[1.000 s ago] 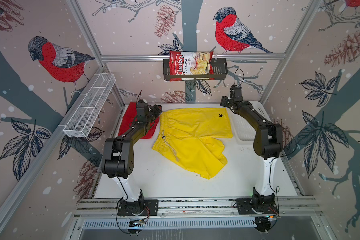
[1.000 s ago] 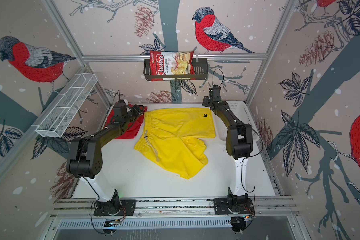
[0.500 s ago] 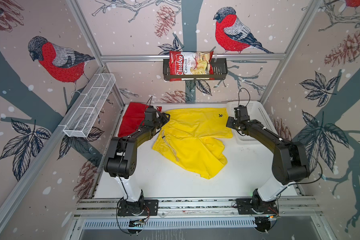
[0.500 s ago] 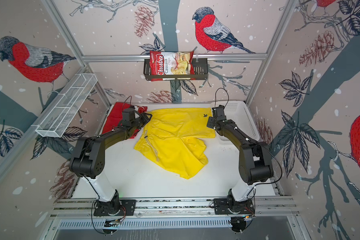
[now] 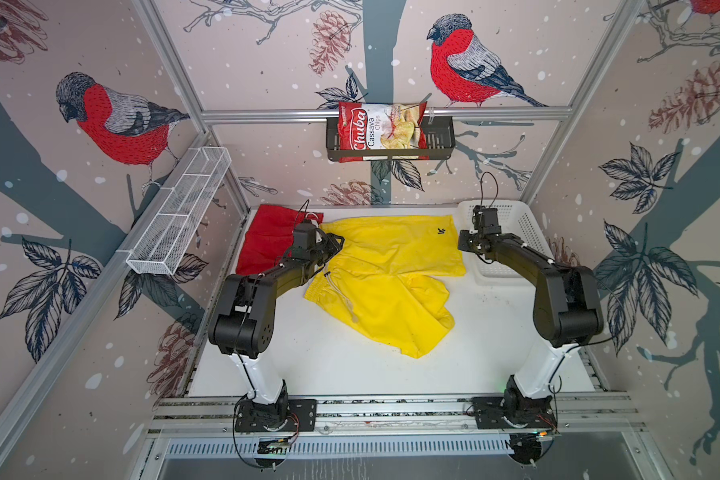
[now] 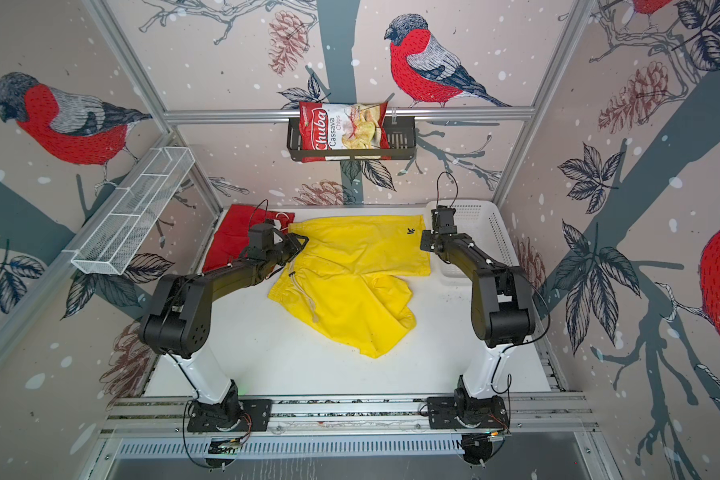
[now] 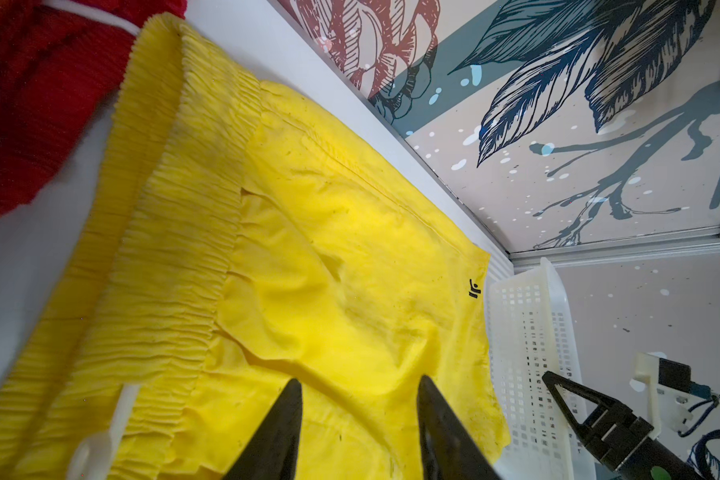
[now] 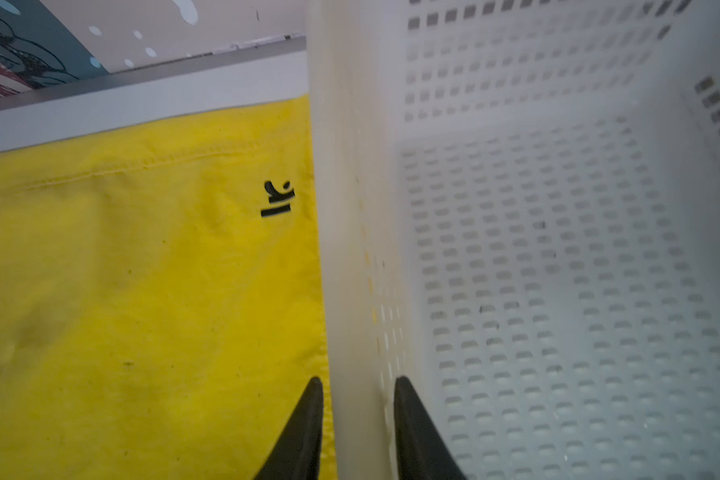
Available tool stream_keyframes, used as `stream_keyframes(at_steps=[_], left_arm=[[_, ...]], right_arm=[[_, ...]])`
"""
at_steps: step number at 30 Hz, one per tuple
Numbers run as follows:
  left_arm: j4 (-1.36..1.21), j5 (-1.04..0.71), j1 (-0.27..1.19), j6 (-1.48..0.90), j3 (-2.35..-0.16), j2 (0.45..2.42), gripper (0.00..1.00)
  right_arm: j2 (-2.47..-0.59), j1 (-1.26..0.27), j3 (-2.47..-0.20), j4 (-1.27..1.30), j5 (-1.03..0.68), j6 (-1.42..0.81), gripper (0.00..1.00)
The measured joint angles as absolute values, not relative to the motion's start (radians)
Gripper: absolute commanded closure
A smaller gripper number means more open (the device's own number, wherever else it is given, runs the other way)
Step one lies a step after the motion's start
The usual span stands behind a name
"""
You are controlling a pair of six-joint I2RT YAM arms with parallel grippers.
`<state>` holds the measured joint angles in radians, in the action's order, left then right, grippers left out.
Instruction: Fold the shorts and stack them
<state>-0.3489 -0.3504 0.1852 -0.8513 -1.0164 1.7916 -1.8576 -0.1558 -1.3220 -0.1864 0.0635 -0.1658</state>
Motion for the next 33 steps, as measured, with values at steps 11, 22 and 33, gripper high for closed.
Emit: stream_keyframes(at_steps=[11, 22, 33], left_arm=[[-0.344, -0.364, 0.207, -0.854, -1.037, 1.792, 0.57], [-0.264, -0.327, 0.216, -0.813, -0.907, 1.494, 0.57], [-0.131, -0.204, 0.216, -0.771, -0.604, 1.115, 0.54]], right_arm=[[-1.858, -0.124, -1.386, -0.191, -0.001, -0.13, 0.43], [-1.405, -0.236, -1.103, -0.156, 0.12, -0.27, 0.27], [-0.855, -0.45, -0.627, -0.151, 0.241, -0.474, 0.36]])
